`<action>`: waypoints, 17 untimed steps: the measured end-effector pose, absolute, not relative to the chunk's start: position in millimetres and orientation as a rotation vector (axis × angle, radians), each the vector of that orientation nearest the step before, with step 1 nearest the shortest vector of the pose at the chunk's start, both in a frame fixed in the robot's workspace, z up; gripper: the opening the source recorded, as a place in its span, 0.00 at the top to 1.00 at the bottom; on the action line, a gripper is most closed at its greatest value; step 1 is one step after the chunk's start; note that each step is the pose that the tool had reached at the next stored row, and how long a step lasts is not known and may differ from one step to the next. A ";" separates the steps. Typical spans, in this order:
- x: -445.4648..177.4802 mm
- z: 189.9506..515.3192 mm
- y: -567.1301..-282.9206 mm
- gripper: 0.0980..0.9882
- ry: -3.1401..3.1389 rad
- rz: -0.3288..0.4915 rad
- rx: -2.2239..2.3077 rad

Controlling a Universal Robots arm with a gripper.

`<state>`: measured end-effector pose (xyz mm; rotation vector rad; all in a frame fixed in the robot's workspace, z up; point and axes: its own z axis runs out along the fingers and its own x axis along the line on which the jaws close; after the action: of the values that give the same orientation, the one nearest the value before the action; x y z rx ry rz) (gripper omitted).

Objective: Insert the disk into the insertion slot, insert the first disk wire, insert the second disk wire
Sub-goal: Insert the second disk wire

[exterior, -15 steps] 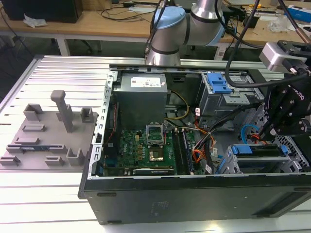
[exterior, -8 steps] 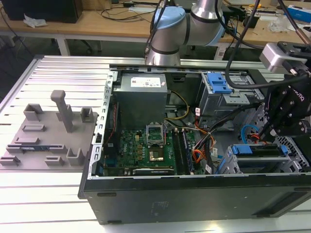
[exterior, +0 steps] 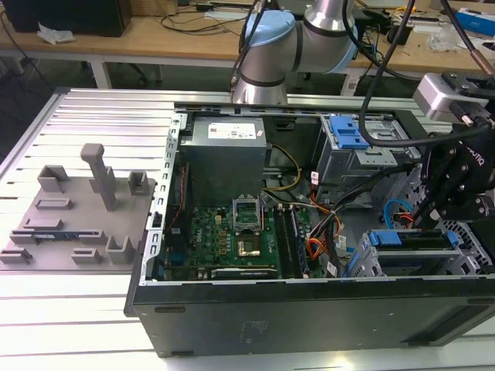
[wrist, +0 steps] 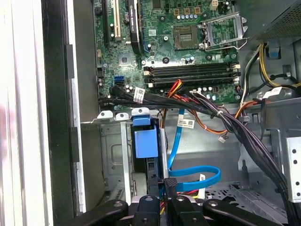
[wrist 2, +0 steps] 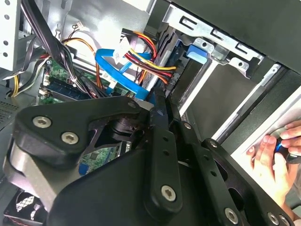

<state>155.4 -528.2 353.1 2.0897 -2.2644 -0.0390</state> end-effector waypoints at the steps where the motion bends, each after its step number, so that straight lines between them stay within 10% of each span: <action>1: 155.4 352.8 -528.4 0.93 -2.264 -0.039 2.090; 17: 156.5 350.2 -529.5 0.93 -2.264 -0.039 2.090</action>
<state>156.5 -529.5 350.2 2.0896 -2.2644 -0.0387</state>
